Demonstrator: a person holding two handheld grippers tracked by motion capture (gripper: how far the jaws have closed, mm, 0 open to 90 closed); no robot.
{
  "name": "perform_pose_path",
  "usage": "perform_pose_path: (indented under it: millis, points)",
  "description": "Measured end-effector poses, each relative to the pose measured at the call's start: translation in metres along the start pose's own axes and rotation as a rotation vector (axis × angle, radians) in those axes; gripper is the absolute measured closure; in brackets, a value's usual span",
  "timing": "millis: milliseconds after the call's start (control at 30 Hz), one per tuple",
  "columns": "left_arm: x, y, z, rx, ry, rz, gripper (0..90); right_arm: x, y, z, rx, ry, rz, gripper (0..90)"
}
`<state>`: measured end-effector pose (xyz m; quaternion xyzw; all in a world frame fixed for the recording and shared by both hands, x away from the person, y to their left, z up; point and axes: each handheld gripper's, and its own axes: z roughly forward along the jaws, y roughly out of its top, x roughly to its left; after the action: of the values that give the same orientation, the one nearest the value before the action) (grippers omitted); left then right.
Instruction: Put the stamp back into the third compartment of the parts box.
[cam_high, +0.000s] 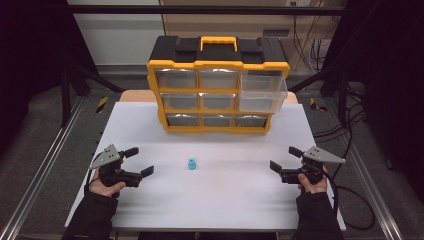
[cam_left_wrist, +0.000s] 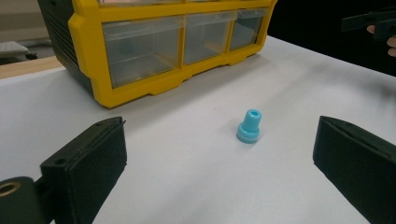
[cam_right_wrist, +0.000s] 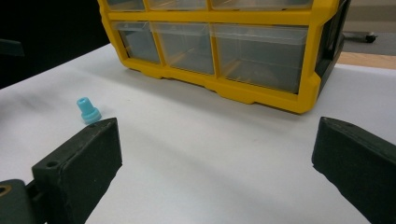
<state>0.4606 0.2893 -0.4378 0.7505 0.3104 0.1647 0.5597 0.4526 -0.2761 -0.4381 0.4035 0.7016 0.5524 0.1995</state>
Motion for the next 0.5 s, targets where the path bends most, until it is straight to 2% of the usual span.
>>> perform_pose_path:
  millis: [200, 500]
  points:
    - [-0.0013, -0.0011, 0.0010, 0.010, -0.002, 0.007, 2.4, 0.0003, 0.0009, -0.0013, -0.005, -0.001, 0.005, 1.9]
    - [-0.0008, -0.0011, 0.0001, 0.010, 0.003, 0.009, 2.4, 0.0045, 0.0029, 0.0011, 0.000, 0.005, -0.013, 1.5]
